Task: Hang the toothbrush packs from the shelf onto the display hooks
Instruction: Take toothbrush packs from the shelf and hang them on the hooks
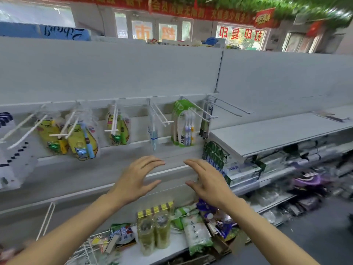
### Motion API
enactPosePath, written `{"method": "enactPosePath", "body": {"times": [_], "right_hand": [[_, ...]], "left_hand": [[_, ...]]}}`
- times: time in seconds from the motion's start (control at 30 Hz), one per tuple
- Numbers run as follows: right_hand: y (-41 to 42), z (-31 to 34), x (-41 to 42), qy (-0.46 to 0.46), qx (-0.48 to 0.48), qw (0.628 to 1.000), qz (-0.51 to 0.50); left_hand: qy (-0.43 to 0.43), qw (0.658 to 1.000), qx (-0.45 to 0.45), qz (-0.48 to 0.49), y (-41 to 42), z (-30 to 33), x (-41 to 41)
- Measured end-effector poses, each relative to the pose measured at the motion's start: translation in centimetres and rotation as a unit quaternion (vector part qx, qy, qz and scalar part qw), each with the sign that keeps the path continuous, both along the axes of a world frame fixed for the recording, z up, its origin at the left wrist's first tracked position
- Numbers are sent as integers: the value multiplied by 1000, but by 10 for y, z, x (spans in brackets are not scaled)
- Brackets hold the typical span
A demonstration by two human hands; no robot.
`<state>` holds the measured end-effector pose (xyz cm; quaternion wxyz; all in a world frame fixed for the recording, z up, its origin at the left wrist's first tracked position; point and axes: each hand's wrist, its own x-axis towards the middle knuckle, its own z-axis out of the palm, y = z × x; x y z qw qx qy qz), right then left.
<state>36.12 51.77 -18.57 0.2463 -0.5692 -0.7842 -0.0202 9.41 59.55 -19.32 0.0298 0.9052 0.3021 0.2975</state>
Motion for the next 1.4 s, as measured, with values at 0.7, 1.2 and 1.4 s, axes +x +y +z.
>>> {"method": "enactPosePath", "body": {"times": [0.7, 1.2, 1.4], "right_hand": [[19, -15, 358, -21, -17, 997, -68], [118, -8, 609, -28, -8, 991, -130], [150, -16, 723, -19, -13, 992, -124]], "left_hand": [[9, 994, -10, -108, 72, -9, 384], [23, 990, 15, -137, 188, -3, 630], [24, 994, 1, -107, 215, -18, 728]]}}
